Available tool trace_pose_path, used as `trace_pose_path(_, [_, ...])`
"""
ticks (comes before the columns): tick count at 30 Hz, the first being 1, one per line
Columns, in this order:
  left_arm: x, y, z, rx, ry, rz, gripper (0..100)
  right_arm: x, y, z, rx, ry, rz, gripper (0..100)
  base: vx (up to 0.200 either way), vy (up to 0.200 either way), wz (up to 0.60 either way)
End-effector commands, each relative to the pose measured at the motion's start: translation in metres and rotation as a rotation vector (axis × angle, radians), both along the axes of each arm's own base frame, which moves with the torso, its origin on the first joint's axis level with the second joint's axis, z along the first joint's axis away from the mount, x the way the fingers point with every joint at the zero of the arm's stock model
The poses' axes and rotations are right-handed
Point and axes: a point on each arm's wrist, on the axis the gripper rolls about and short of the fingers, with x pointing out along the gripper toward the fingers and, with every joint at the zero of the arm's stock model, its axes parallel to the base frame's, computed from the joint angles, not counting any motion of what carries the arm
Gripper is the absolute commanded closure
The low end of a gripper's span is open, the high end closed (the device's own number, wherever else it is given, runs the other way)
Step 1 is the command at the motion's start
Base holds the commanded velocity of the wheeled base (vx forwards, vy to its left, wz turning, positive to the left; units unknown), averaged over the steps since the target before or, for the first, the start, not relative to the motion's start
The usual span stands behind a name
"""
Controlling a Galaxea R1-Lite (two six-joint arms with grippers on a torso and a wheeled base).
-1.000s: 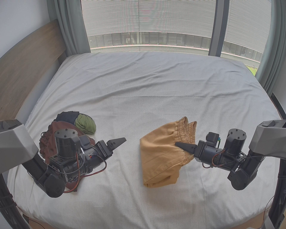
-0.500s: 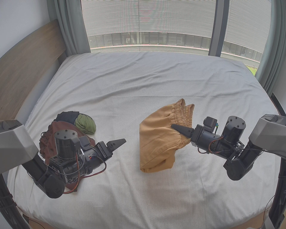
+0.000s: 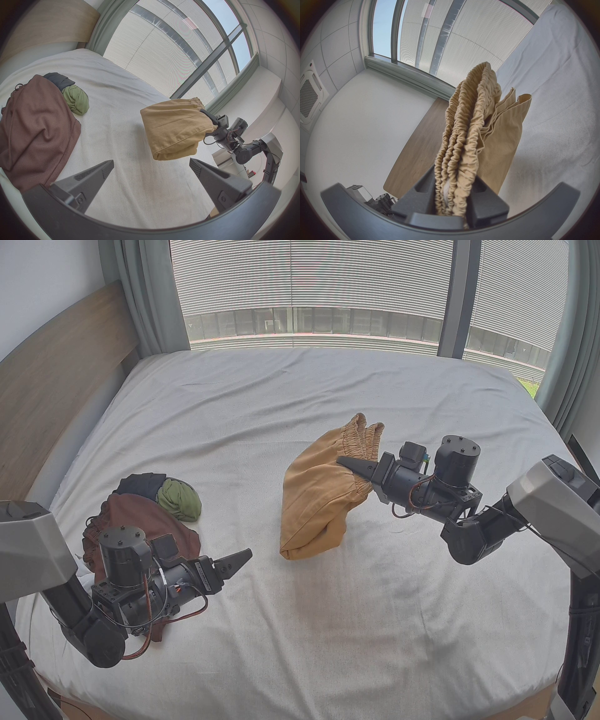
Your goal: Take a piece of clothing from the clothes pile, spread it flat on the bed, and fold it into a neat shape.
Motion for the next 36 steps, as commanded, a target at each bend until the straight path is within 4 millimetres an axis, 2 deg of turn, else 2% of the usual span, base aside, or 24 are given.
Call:
trace_pose_path(1, [-0.001, 0.001, -0.003, 0.008, 0.008, 0.001, 0, 0.015, 0.006, -0.010, -0.008, 0.018, -0.001, 100, 0.000, 0.000, 0.00])
trace_pose_path(11, [0.000, 0.006, -0.002, 0.006, 0.002, 0.018, 0, 0.034, 0.019, 0.000, -0.006, 0.012, 0.010, 100, 0.000, 0.000, 0.00])
trace_pose_path(17, [0.001, 0.007, -0.002, 0.008, 0.005, 0.020, 0, 0.043, 0.030, -0.008, -0.014, 0.021, 0.021, 100, 0.000, 0.000, 0.00])
trace_pose_path(18, [0.001, 0.007, -0.003, 0.009, 0.007, 0.020, 0, 0.052, 0.034, -0.024, -0.020, 0.032, 0.022, 100, 0.000, 0.000, 0.00])
trace_pose_path(21, [0.001, 0.007, -0.003, 0.007, 0.007, 0.021, 0, 0.063, 0.032, -0.041, -0.024, 0.041, 0.011, 100, 0.000, 0.000, 0.00])
trace_pose_path(23, [0.001, 0.007, -0.003, 0.006, 0.007, 0.019, 0, 0.070, 0.027, -0.051, -0.027, 0.050, -0.002, 100, 0.000, 0.000, 0.00])
trace_pose_path(25, [0.001, 0.008, -0.003, 0.006, 0.009, 0.018, 0, 0.078, 0.016, -0.073, -0.040, 0.086, -0.028, 100, 0.000, 0.000, 0.00])
trace_pose_path(26, [0.001, 0.008, -0.003, 0.006, 0.009, 0.018, 0, 0.078, 0.016, -0.073, -0.040, 0.086, -0.028, 100, 0.000, 0.000, 0.00])
trace_pose_path(28, [0.001, 0.008, -0.003, 0.006, 0.009, 0.016, 0, 0.082, 0.002, -0.092, -0.062, 0.114, -0.056, 100, 0.000, 0.000, 0.00])
trace_pose_path(30, [0.001, 0.008, -0.003, 0.004, 0.010, 0.015, 0, 0.083, -0.004, -0.097, -0.072, 0.121, -0.066, 100, 0.000, 0.000, 0.00])
trace_pose_path(31, [0.001, 0.008, -0.003, 0.004, 0.010, 0.015, 0, 0.083, -0.016, -0.106, -0.090, 0.140, -0.089, 100, 0.000, 0.000, 0.00])
trace_pose_path(33, [0.001, 0.008, -0.004, 0.005, 0.011, 0.015, 0, 0.080, -0.025, -0.116, -0.108, 0.167, -0.106, 100, 0.000, 0.000, 0.00])
trace_pose_path(35, [0.001, 0.007, -0.004, 0.005, 0.011, 0.014, 0, 0.080, -0.026, -0.117, -0.110, 0.168, -0.107, 100, 0.000, 0.000, 0.00])
trace_pose_path(36, [0.001, 0.007, -0.003, 0.004, 0.010, 0.014, 0, 0.074, -0.031, -0.127, -0.131, 0.165, -0.115, 100, 0.000, 0.000, 0.00])
